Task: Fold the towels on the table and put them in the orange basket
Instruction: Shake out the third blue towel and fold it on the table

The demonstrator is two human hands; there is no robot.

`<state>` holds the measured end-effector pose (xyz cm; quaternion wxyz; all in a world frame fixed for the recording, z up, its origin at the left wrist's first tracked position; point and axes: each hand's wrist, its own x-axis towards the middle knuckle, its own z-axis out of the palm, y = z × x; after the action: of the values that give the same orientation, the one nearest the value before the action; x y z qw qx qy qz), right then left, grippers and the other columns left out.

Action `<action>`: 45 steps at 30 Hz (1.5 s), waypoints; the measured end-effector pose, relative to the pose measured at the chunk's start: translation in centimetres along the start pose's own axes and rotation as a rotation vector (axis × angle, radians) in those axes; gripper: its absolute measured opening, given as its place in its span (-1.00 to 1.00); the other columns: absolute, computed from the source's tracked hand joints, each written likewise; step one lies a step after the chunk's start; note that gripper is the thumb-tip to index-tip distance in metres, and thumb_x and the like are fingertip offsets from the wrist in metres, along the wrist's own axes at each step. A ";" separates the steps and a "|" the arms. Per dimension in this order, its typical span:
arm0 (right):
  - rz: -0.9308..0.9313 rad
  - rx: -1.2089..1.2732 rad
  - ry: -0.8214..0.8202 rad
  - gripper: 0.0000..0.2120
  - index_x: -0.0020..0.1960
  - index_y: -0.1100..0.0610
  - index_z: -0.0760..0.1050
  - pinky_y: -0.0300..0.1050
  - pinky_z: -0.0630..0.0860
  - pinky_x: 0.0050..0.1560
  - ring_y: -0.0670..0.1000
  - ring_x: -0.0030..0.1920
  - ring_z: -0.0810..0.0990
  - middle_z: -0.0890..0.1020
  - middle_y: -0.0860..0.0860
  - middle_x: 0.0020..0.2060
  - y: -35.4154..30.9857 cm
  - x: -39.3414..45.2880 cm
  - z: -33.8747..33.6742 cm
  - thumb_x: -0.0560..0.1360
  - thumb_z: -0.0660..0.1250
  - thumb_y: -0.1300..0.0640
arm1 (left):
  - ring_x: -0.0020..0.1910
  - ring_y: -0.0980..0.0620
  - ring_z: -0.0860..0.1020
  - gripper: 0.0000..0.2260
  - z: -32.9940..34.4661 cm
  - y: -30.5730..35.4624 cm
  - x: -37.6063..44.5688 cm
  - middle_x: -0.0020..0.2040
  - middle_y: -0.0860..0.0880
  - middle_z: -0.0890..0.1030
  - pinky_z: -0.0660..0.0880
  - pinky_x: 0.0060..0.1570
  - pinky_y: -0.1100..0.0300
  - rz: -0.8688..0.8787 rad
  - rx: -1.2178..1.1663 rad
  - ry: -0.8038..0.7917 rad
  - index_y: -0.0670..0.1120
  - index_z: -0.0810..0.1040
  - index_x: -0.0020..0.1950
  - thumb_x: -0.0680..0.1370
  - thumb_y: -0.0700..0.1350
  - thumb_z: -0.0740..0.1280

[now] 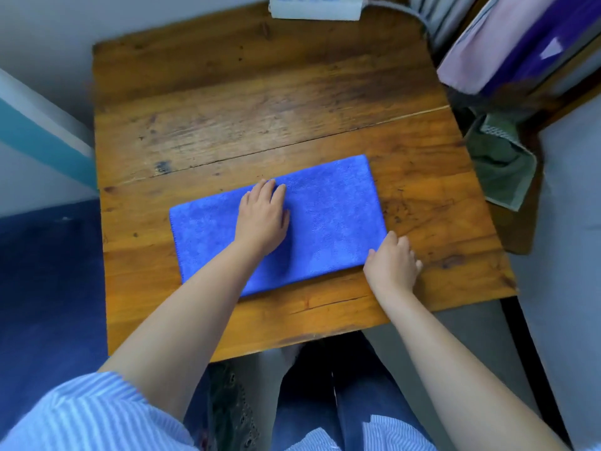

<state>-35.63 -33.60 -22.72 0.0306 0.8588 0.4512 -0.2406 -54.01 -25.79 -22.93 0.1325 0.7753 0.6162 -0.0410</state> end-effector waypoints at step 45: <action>-0.438 0.048 -0.200 -0.95 -0.25 0.23 0.50 -0.17 0.29 -0.31 0.02 -0.20 0.40 0.46 0.04 -0.29 1.2 17.9 -16.1 0.34 0.37 0.28 | 0.00 -0.07 0.43 -0.69 -9.5 10.4 19.7 -0.02 -0.13 0.55 0.28 -0.17 0.23 0.390 -0.066 -0.280 -0.16 0.58 0.06 0.40 -0.36 0.20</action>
<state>-19.88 -16.34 -16.58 0.0020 0.7130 0.6154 -0.3360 -40.20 -6.85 -16.69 0.2473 0.8616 0.4315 -0.1015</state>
